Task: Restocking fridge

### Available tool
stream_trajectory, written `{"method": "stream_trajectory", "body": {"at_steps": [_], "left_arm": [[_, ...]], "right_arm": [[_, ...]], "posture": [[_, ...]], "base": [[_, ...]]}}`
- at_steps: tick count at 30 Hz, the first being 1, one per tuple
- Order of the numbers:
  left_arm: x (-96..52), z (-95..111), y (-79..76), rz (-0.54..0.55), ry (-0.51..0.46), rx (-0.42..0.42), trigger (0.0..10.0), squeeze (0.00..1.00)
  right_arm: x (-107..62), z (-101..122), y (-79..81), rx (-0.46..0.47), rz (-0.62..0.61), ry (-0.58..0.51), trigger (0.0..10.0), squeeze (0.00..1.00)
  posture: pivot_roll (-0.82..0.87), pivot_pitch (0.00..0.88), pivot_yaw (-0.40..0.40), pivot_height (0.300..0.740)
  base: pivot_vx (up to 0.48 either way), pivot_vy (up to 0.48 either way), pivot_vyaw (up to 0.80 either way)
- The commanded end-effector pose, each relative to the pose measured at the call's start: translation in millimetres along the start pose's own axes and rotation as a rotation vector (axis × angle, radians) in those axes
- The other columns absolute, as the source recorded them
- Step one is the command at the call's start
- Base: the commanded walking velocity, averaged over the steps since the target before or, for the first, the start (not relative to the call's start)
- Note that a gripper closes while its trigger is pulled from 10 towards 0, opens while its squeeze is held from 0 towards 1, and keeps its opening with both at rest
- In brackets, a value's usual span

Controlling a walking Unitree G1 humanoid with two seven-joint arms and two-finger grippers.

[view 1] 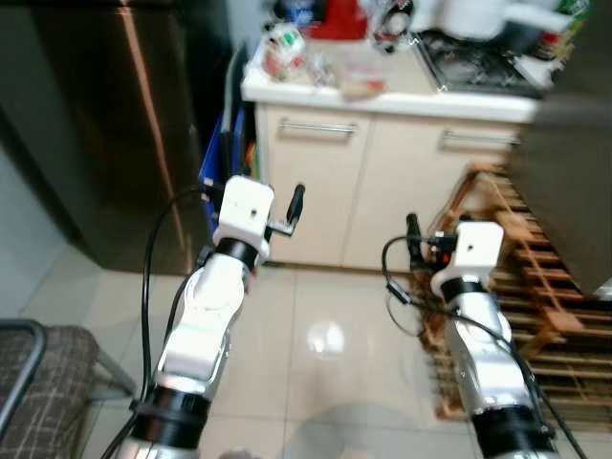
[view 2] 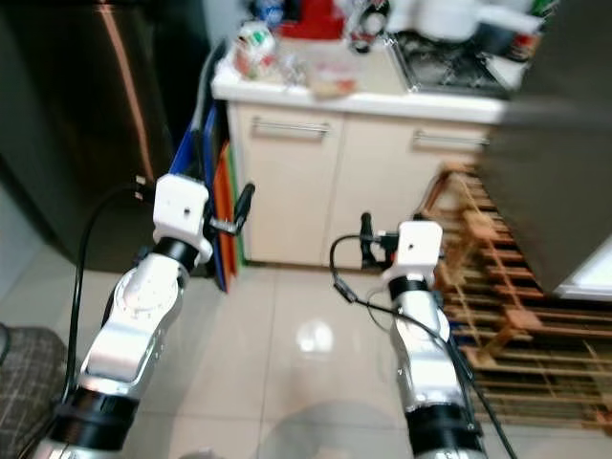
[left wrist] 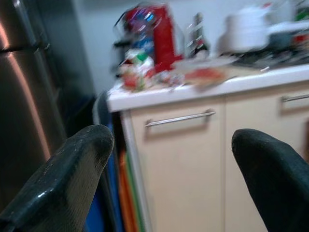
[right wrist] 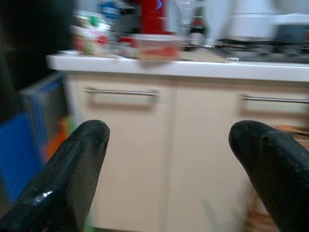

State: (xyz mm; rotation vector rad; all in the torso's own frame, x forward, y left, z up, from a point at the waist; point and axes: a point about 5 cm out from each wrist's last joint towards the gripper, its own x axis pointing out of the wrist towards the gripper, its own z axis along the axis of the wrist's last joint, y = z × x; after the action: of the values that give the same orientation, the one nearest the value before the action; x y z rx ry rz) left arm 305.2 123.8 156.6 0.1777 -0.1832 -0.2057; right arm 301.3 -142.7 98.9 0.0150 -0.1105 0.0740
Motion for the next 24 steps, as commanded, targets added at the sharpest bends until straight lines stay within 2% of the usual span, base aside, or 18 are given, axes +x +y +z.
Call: {"method": "stream_trajectory", "body": {"at_steps": [1,6,21,24], "left_arm": [[2.6,1.4,-11.0,-0.035,-0.003,-0.024,10.0,0.0],[2.4,5.4,-16.4,-0.066,-0.034,0.022,10.0,0.0],[7.1,6.4,-13.2,-0.068,-0.052,0.02,10.0,0.0],[10.6,9.6,-14.9,-0.084,-0.074,0.047,10.0,0.0]], "right_arm": [[-1.7,3.7,-18.5,-0.026,-0.047,-0.014,10.0,0.0],[-0.8,2.4,-20.8,-0.035,-0.049,-0.006,10.0,0.0],[1.5,0.3,-18.7,-0.033,-0.038,-0.006,10.0,0.0],[4.9,2.6,-15.5,-0.035,-0.031,-0.019,10.0,0.0]], "posture": [[0.01,0.0,-0.037,0.74],[0.01,0.0,-0.037,0.74],[0.01,0.0,-0.012,0.74],[0.01,0.0,-0.006,0.74]], "base": [[0.48,0.0,0.0],[0.48,0.0,0.0],[0.48,0.0,0.0],[0.48,0.0,0.0]]}}
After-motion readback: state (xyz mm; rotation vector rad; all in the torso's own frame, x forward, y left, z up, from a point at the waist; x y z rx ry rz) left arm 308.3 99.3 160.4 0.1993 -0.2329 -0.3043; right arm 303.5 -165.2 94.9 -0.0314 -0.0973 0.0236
